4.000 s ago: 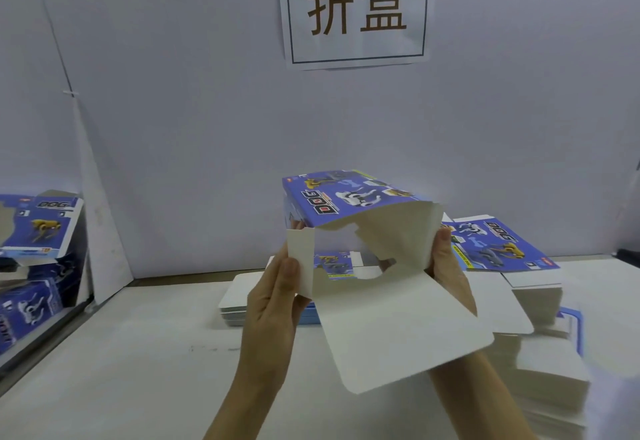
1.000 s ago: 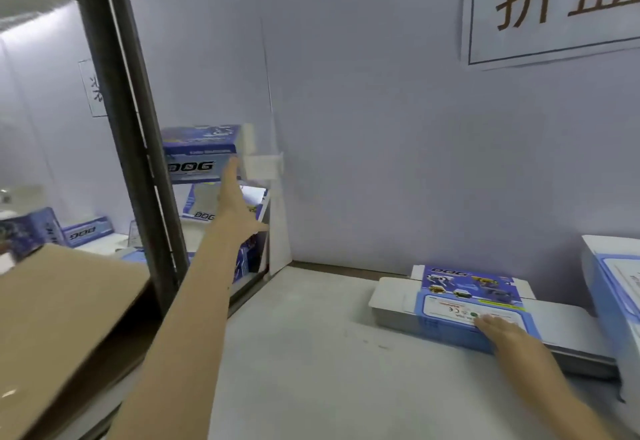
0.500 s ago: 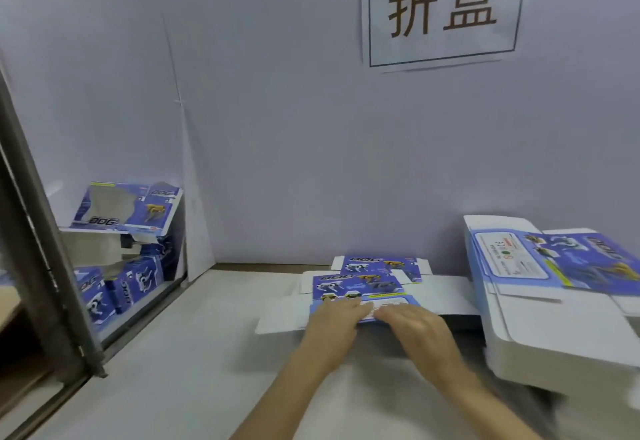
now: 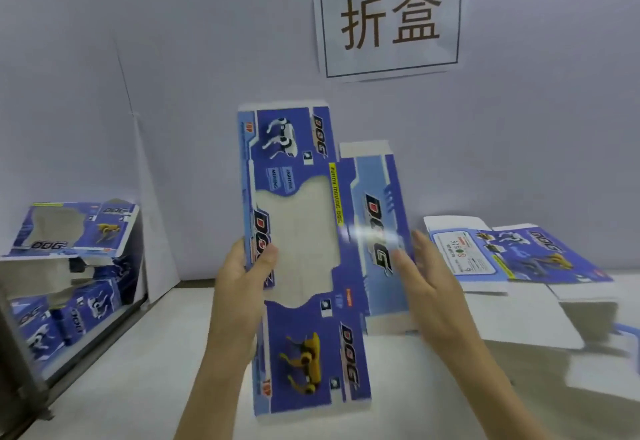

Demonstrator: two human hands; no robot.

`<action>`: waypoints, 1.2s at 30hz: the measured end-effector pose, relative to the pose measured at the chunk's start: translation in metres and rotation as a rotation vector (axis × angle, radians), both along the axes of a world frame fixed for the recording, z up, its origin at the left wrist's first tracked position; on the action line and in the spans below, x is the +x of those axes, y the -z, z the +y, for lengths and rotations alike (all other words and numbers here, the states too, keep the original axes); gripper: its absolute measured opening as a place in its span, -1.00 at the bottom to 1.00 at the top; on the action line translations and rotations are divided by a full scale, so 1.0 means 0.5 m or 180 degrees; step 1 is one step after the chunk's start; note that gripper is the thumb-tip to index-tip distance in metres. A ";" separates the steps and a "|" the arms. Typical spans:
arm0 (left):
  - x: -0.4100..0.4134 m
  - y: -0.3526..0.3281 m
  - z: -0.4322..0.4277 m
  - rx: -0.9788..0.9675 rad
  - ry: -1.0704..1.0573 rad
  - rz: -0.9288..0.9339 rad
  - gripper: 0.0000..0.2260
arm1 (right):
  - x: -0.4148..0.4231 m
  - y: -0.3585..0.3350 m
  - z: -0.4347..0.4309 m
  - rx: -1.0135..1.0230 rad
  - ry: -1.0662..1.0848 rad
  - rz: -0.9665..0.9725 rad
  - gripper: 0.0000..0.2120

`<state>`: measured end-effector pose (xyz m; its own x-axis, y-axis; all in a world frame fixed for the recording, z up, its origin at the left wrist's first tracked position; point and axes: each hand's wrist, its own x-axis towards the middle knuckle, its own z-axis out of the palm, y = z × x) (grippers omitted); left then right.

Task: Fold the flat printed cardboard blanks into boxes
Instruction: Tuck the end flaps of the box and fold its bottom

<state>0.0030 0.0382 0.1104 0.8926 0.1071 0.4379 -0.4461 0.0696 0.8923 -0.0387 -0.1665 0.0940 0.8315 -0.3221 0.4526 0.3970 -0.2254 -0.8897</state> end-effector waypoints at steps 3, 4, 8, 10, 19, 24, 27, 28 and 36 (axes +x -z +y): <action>-0.013 0.018 -0.031 0.0150 0.0426 0.0249 -0.68 | -0.024 0.001 -0.026 0.0339 0.0025 -0.0089 -0.82; -0.014 0.022 -0.038 0.0201 0.0431 0.0241 -0.63 | -0.029 0.001 -0.032 0.0390 0.0007 -0.0099 -0.84; -0.009 0.023 -0.055 0.0091 0.0637 0.0173 -0.48 | -0.029 -0.010 -0.042 0.0538 -0.0195 0.0001 -0.66; -0.008 0.027 -0.059 0.0045 0.0670 0.0164 -0.47 | -0.023 -0.004 -0.041 0.0699 -0.0263 0.0089 -0.62; 0.001 0.038 -0.068 0.0067 0.0656 0.0323 -0.37 | -0.015 0.005 -0.043 0.0801 -0.0366 0.0096 -0.65; 0.000 0.039 -0.068 0.0076 0.0715 0.0470 -0.48 | -0.015 0.004 -0.045 0.0744 -0.0381 0.0145 -0.57; -0.001 0.039 -0.067 0.0064 0.0732 0.0502 -0.65 | -0.016 0.003 -0.046 0.0776 -0.0486 0.0167 -0.60; -0.002 0.038 -0.068 0.0055 0.0738 0.0479 -0.63 | -0.016 0.002 -0.046 0.0746 -0.0479 0.0136 -0.57; -0.017 0.034 -0.082 0.0034 0.0979 0.0474 -0.47 | -0.013 0.014 -0.044 0.0701 -0.0443 0.0368 -0.41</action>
